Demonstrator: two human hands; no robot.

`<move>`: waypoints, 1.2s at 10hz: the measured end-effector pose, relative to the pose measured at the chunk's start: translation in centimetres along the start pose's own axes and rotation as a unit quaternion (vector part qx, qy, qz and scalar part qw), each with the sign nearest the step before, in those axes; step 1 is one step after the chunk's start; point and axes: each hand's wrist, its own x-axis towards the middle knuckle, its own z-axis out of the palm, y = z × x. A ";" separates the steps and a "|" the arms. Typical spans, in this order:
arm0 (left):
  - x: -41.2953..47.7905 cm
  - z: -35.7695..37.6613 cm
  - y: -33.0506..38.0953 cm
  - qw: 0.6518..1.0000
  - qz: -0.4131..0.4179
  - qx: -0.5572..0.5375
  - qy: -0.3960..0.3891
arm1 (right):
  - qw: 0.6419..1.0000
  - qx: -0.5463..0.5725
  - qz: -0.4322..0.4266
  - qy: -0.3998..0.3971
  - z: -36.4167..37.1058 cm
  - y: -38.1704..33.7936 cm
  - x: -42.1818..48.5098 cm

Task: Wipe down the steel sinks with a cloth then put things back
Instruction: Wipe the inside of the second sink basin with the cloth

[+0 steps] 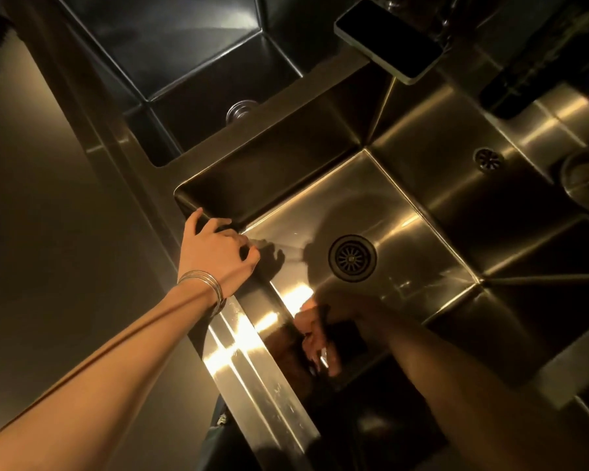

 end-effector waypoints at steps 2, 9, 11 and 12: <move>0.0 0.4 0.0 1.000 0.000 0.010 0.001 | 0.963 -0.191 -0.009 0.188 2.2 0.3 1.9; -0.1 0.3 0.2 1.000 0.010 0.022 0.009 | 0.982 0.005 -0.125 0.140 3.8 -1.7 7.9; 0.1 0.5 -0.1 1.000 0.015 0.020 0.000 | 0.981 0.105 0.130 0.096 7.6 3.0 -1.6; 0.3 0.6 -0.5 0.999 0.023 0.012 -0.019 | 0.964 -0.010 0.245 0.105 9.2 3.5 -3.0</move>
